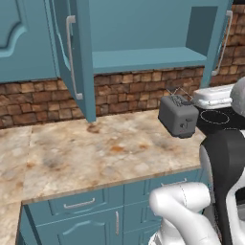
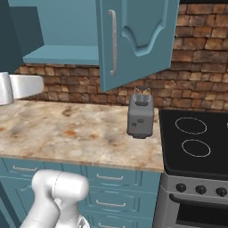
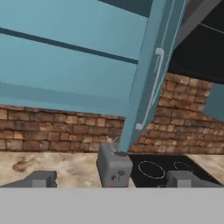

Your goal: Close all open cabinet doors.

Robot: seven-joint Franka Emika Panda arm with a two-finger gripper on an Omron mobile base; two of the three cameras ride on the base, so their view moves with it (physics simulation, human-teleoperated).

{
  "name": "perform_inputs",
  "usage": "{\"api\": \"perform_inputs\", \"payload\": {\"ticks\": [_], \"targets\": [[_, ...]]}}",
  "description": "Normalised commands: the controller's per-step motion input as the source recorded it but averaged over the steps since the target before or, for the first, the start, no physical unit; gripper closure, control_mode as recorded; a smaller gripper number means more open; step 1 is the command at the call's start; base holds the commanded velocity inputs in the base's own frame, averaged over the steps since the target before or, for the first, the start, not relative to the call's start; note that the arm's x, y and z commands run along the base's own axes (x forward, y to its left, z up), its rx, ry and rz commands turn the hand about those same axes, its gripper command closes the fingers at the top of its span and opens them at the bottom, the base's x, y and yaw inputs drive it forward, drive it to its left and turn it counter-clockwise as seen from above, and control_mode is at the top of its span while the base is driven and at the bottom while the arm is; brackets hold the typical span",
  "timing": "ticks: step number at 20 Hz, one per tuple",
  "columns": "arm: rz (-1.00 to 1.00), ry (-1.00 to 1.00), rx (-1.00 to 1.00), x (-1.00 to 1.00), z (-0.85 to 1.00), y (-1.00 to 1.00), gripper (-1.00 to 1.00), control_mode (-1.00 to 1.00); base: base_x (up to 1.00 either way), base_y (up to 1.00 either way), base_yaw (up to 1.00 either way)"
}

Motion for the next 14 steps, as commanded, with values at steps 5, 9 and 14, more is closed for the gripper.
{"api": "perform_inputs", "payload": {"ticks": [5,9,14], "targets": [[0.14,-0.11,0.00,-0.18,0.00,-0.73,-1.00,-1.00,0.00,0.00,0.00],[0.13,-0.11,0.00,-0.15,0.00,-0.76,-1.00,-1.00,0.00,0.00,0.00],[0.20,-0.01,0.07,0.24,-0.07,-0.82,-1.00,-1.00,0.00,0.00,0.00]]}}
